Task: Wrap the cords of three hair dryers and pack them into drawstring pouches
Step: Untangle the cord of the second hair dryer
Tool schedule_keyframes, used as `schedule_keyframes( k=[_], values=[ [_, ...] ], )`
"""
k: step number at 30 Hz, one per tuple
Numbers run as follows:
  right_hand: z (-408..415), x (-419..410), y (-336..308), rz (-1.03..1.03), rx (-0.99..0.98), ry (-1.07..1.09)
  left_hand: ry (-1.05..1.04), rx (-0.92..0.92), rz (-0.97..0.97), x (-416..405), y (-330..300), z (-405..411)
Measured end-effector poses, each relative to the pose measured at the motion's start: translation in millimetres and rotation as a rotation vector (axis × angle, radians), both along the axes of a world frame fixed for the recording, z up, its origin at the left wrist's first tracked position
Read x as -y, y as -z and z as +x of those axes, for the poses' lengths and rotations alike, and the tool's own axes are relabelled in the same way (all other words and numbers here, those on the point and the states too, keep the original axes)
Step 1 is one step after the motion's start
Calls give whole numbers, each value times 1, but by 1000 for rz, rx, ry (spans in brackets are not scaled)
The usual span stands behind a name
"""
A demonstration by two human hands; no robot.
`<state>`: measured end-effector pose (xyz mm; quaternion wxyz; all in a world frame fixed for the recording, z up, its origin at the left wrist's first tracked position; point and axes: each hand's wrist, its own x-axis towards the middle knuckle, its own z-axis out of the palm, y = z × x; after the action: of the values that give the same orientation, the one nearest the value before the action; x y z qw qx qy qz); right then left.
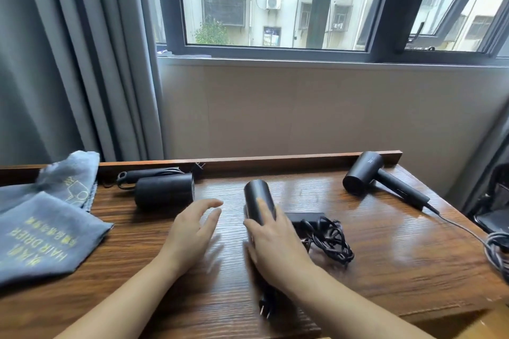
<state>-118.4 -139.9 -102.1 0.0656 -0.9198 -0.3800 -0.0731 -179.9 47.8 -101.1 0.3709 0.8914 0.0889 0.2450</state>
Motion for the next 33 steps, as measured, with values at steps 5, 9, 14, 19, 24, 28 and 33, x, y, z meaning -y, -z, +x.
schedule_keyframes(
  k=[5,9,14,19,24,28,33],
  values=[
    [-34,-23,-5,7,-67,-209,4,102,15,-5,-26,-9],
    [-39,-32,-21,132,-262,-440,52,50,-2,-10,-37,-13],
    [-34,-11,-33,298,126,-445,214,-176,182,-13,-28,-22],
    [-18,28,-40,-65,-45,59,140,-209,628,-19,-21,-29],
    [-1,48,-31,-132,-276,236,43,-237,640,-35,-18,-39],
    [13,43,-31,-88,-432,181,-44,-261,642,-55,-21,-45],
    [24,23,-31,-5,-631,32,-160,-347,696,-79,-28,-55]
  ],
)
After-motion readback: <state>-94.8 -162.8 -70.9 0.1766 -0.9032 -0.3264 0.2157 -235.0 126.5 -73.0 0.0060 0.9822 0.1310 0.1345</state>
